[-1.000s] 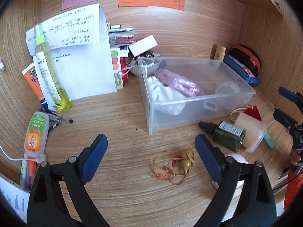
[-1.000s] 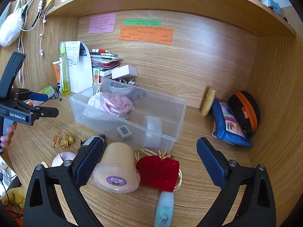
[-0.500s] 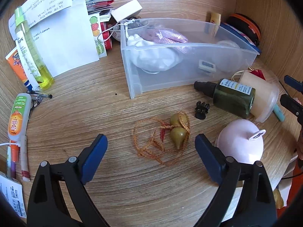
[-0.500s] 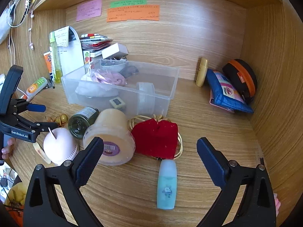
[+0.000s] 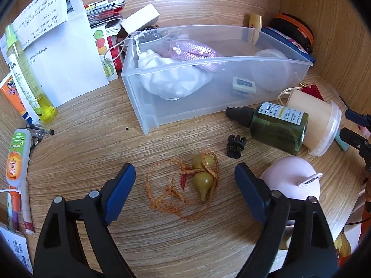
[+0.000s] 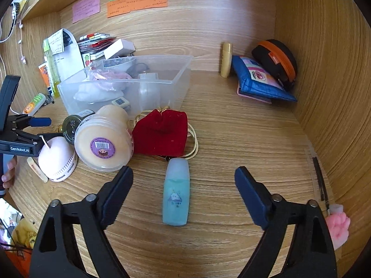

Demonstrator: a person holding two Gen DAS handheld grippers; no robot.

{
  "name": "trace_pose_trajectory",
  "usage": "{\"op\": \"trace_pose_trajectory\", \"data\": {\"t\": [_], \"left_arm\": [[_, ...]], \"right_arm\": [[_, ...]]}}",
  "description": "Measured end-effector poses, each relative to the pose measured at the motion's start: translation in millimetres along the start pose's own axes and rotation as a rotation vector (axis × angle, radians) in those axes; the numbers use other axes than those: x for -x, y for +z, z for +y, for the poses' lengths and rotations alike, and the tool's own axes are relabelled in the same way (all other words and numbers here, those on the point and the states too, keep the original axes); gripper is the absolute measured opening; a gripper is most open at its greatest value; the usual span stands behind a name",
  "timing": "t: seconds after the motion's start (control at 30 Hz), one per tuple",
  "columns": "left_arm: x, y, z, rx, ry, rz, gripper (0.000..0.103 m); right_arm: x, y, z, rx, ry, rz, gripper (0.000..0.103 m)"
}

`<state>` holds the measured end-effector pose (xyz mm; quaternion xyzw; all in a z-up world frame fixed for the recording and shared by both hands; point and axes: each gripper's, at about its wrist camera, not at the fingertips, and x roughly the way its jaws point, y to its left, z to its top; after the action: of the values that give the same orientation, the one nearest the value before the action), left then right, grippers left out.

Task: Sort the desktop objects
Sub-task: 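Grasp the gold gourd ornament with the left tool while the right tool grasps the light blue bottle, then carry the gold gourd with the left tool over the bin while the right tool carries the blue bottle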

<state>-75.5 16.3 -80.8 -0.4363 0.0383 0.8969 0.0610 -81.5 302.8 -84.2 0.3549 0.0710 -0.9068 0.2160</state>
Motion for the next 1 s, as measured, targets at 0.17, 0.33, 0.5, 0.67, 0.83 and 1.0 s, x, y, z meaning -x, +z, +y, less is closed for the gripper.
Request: {"op": "trace_pose_trajectory", "data": {"t": [0.17,0.33,0.5,0.67,0.83,1.0], "left_arm": [[-3.8,0.1,3.1,0.016,-0.003,0.007,0.051],[-5.1,-1.4,-4.0,-0.014,-0.009,-0.006,0.036],[-4.3,-1.3,-7.6,-0.037,-0.007,-0.017,0.024],[-2.0,-1.9,-11.1,-0.057,0.003,-0.025,0.020],[1.8,-1.9,-8.7,-0.041,0.005,-0.045,0.020],[7.6,-2.4,0.2,0.019,-0.021,-0.063,0.020]], "right_arm": [[-9.8,-4.0,1.6,0.000,0.033,0.043,0.056],[-15.3,-7.6,6.7,0.018,0.034,0.057,0.051],[-16.0,-7.9,10.2,0.046,0.001,0.048,0.039],[-17.4,-5.6,3.8,0.016,0.018,0.040,0.023],[-15.7,-5.6,-0.2,-0.020,0.053,0.044,0.023],[-10.9,-6.1,-13.0,-0.089,0.087,0.046,0.023]]}}
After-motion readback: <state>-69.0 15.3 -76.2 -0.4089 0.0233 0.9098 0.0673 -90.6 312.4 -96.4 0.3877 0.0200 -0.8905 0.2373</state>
